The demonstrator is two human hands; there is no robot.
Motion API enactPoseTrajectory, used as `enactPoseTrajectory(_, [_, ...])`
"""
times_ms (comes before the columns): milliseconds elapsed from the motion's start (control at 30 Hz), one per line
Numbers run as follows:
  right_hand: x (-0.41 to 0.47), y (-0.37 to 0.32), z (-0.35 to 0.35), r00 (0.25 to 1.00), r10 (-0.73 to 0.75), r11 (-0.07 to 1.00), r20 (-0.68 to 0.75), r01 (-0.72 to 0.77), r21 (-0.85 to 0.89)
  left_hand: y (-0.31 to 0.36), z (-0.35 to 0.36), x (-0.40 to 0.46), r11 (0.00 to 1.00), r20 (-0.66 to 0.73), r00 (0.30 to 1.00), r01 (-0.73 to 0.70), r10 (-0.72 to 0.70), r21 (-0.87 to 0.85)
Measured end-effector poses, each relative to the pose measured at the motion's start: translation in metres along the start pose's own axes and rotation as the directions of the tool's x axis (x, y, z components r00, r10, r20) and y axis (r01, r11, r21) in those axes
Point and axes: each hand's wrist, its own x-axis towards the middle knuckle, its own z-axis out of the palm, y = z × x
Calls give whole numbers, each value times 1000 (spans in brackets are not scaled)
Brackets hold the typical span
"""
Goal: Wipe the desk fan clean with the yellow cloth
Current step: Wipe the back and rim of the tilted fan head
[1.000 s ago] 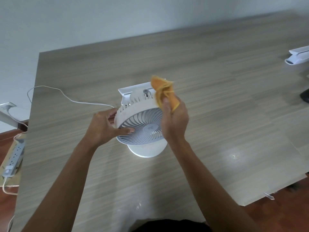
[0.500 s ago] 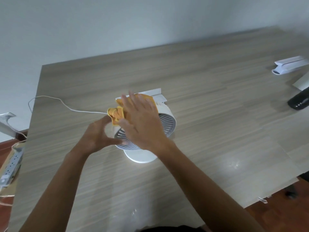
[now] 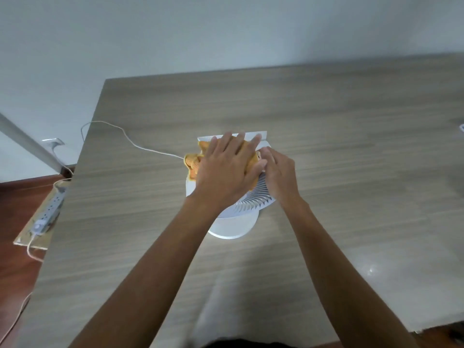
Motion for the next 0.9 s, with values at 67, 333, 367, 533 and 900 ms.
enactPoseTrajectory(67, [2,3,4,997,-44,999,-67,43,-5,-1,8,-2,998,-70,996,58,-58,7])
enactPoseTrajectory(333, [3,10,12,970,-202,979,-134,196,-52,-30,21,-50,751,-165,813,411,-559,-517])
enactPoseTrajectory(367, [2,11,11,968,-211,977,-137,205,-55,-33,26,-55,690,-139,783,431,-606,-581])
enactPoseTrajectory(533, [3,10,13,965,-216,976,-148,209,-61,-40,56,-69,-147,321,404,404,-857,-903])
enactPoseTrajectory(900, [10,17,14,951,-294,952,-93,284,-110,-50,59,-76,-530,652,290,399,-701,-748])
